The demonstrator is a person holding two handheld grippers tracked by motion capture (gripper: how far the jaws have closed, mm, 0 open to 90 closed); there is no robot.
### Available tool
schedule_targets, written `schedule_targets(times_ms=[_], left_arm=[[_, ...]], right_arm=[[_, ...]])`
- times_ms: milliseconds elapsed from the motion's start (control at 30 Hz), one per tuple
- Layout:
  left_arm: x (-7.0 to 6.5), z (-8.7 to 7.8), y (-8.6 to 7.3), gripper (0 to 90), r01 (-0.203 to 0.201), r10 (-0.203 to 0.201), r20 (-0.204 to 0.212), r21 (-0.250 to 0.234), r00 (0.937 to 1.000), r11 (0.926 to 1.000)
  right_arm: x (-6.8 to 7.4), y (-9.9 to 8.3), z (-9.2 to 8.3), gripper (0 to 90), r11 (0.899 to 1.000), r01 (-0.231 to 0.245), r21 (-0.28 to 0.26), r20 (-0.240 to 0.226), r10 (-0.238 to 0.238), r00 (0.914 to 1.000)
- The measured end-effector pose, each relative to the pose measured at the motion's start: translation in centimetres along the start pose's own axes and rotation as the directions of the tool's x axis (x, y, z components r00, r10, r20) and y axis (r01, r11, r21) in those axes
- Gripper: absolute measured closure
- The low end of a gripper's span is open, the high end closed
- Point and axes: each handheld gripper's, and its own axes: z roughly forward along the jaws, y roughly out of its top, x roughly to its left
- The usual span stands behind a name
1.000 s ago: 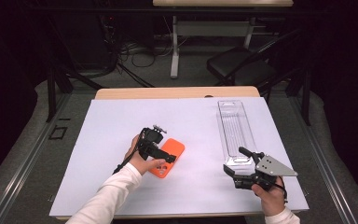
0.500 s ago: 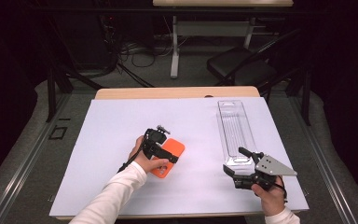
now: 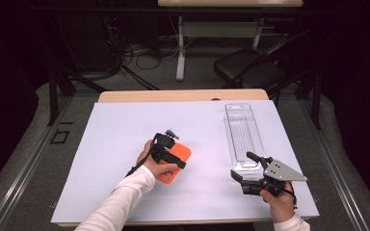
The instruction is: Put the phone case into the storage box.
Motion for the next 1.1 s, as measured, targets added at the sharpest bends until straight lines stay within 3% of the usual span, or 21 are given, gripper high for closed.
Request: schedule_targets(times_ms=[567,1100], left_arm=[[0.1,1.1,0.2,1.0,0.005,-0.004,-0.027,0.042,0.9996,0.9991],[0.0,1.9,0.3,1.5,-0.010,0.016,-0.077,0.067,0.9969,0.9977]], right_arm=[[0.0,0.0,0.0,14.7,1.000,0.003,0.004,0.000,-0.003,1.0000],[-0.1,0.0,0.1,14.7,1.000,0.004,0.006,-0.003,-0.004,1.0000]])
